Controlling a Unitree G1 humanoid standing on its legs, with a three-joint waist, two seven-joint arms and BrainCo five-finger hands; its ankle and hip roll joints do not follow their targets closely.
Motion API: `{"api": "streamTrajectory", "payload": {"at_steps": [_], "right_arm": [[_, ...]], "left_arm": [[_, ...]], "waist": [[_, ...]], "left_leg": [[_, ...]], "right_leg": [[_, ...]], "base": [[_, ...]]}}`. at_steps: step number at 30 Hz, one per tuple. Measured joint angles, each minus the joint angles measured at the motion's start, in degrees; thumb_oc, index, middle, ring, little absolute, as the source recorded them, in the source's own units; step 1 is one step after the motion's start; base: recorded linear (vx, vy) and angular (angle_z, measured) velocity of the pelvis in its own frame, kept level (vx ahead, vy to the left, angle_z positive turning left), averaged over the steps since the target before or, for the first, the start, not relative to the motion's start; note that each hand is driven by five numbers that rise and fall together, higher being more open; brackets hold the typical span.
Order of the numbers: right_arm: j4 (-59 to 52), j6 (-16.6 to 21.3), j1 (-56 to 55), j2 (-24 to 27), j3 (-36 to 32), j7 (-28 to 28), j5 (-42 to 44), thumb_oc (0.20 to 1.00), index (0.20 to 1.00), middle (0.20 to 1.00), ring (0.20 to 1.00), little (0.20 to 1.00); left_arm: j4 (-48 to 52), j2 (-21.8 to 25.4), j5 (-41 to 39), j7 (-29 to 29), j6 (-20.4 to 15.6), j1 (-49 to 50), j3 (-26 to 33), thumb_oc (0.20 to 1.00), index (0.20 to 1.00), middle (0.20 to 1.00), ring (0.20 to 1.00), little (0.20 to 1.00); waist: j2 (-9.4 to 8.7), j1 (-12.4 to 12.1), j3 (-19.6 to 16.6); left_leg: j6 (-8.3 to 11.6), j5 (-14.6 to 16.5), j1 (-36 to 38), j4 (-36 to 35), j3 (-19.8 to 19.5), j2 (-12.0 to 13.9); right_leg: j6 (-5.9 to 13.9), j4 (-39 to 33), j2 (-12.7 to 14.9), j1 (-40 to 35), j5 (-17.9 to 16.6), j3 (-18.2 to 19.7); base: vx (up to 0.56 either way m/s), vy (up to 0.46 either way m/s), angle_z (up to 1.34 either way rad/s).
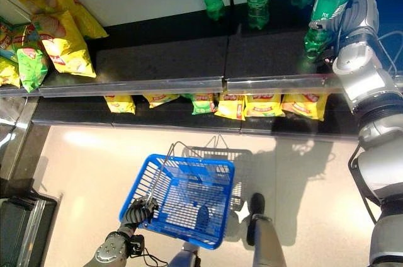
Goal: Pick up the snacks into the basket
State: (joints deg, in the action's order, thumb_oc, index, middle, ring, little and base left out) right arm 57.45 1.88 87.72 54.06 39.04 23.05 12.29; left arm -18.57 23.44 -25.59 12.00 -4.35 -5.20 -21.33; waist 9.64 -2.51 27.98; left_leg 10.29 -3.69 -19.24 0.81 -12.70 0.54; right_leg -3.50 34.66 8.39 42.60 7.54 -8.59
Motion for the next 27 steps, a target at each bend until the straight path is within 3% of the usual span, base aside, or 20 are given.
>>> {"api": "streamTrajectory", "payload": {"at_steps": [4,5,7,27], "right_arm": [[0.0,0.0,0.0,-1.6,0.0,-0.7,-0.4,1.0,1.0,1.0,1.0,1.0],[0.0,0.0,0.0,-2.0,0.1,-1.2,-0.4,0.517,0.517,0.517,0.517,0.517],[0.0,0.0,0.0,-2.5,0.1,-1.6,-0.4,0.2,0.2,0.2,0.2,0.2],[4.6,-0.7,-0.4,-4.2,-0.1,-3.8,1.9,0.2,0.2,0.2,0.2,0.2]], "left_arm": [[0.0,0.0,0.0,0.0,0.0,0.2,0.1,0.2,0.2,0.2,0.2,0.2],[0.0,0.0,0.0,0.0,0.0,0.3,0.1,0.2,0.2,0.2,0.2,0.2],[0.0,0.0,0.0,0.0,0.0,0.4,0.1,0.2,0.2,0.2,0.2,0.2],[-0.1,0.2,0.0,0.4,0.0,0.6,0.1,0.2,0.2,0.2,0.2,0.2]], "waist": [[-0.28,-0.1,-0.2],[-0.37,-0.2,-0.2],[-0.39,-0.4,-0.2],[-0.34,-1.5,-0.3]], "left_leg": [[0.01,0.0,0.0,0.0,0.0,0.0],[0.01,0.0,0.0,0.0,0.0,-0.1],[0.01,0.0,-0.1,0.0,-0.1,-0.1],[0.73,-1.0,-1.5,-0.5,-2.4,-0.2]], "right_leg": [[-0.03,-0.1,0.1,0.0,-0.1,0.0],[-0.03,-0.1,0.1,0.0,-0.1,0.0],[-0.04,-0.1,0.2,0.0,-0.1,0.0],[-0.18,-0.1,0.8,0.2,-0.1,-0.6]], "base": [[0.0,0.0,0.0],[0.0,0.0,0.0],[0.0,0.0,0.0],[-0.01,-0.003,0.06]]}}
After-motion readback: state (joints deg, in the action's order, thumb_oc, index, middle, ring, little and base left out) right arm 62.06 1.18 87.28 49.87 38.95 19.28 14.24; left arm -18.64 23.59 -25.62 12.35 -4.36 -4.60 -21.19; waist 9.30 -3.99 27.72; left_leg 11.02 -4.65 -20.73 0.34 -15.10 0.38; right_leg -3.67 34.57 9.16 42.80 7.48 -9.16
